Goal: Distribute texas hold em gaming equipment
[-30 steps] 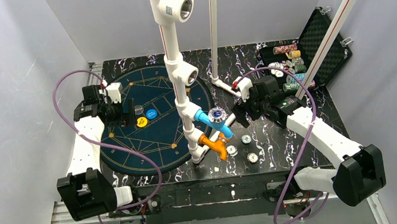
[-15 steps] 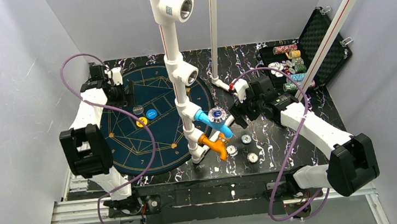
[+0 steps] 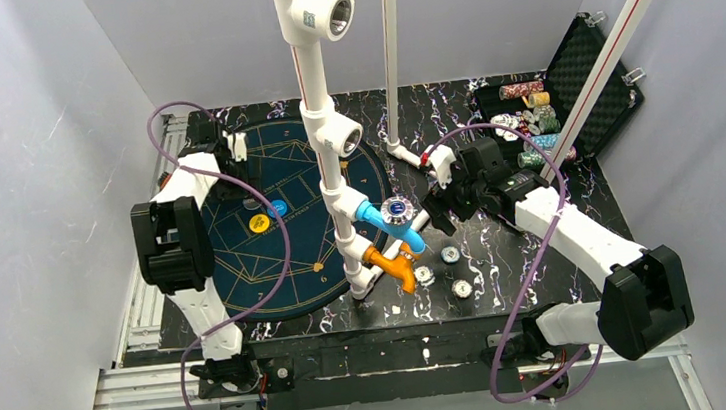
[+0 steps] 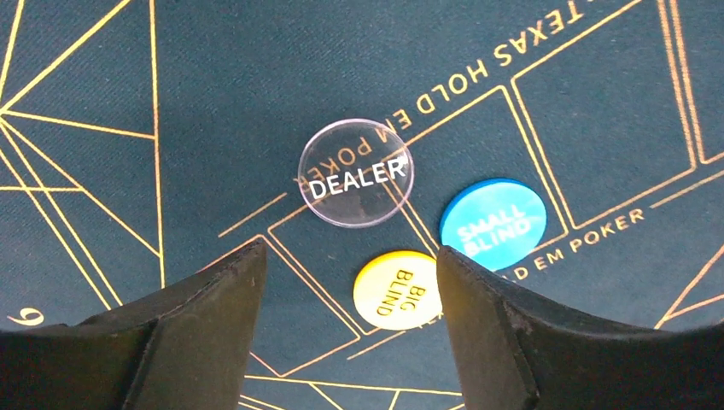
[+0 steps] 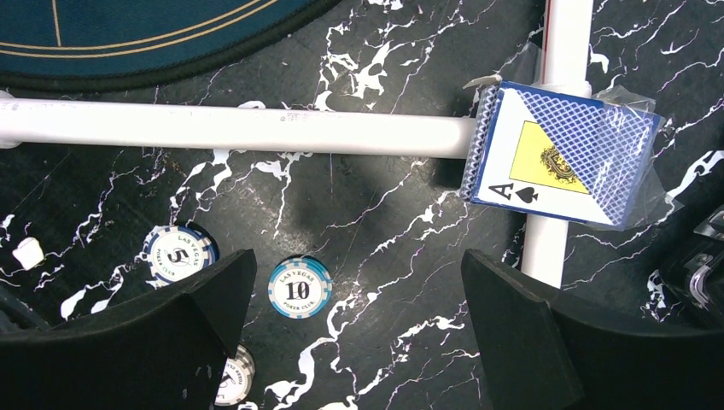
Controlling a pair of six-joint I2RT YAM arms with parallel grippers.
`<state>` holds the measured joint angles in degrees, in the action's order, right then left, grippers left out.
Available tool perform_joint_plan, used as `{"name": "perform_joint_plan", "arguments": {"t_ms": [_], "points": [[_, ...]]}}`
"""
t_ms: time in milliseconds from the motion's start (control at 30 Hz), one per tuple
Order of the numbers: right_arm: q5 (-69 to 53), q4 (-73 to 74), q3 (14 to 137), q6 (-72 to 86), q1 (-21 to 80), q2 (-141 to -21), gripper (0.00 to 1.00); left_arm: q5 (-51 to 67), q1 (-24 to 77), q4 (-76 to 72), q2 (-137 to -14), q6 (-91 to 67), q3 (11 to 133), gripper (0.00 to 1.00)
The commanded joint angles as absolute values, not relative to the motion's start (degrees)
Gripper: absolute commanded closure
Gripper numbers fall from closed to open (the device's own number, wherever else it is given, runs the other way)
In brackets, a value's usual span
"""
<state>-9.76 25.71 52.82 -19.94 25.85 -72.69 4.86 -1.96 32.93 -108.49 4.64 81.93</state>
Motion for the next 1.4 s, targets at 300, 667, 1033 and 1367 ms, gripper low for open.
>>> {"name": "perform_joint_plan", "arguments": {"t_ms": [300,667,1033,1367], "points": [[-13.5,26.2,55.4,-20.7,23.9,-72.3,0.0,0.8,-0.8,29.8,-114.8,5.1,85.1,0.33],[-14.2,26.4,55.6,-20.7,23.3,-73.3,0.0,1.2,1.6,28.2,-117.7,5.2,85.5,0.39],[-14.8,26.9,55.8,-20.7,23.0,-73.5,0.0,3.9,1.9,28.4,-118.2,6.2,85.3,0.57],[-15.4,27.8,56.2,-21.3,22.7,-74.2,0.0,8.5,2.5,33.4,-107.5,6.9,87.4,0.72]]}}
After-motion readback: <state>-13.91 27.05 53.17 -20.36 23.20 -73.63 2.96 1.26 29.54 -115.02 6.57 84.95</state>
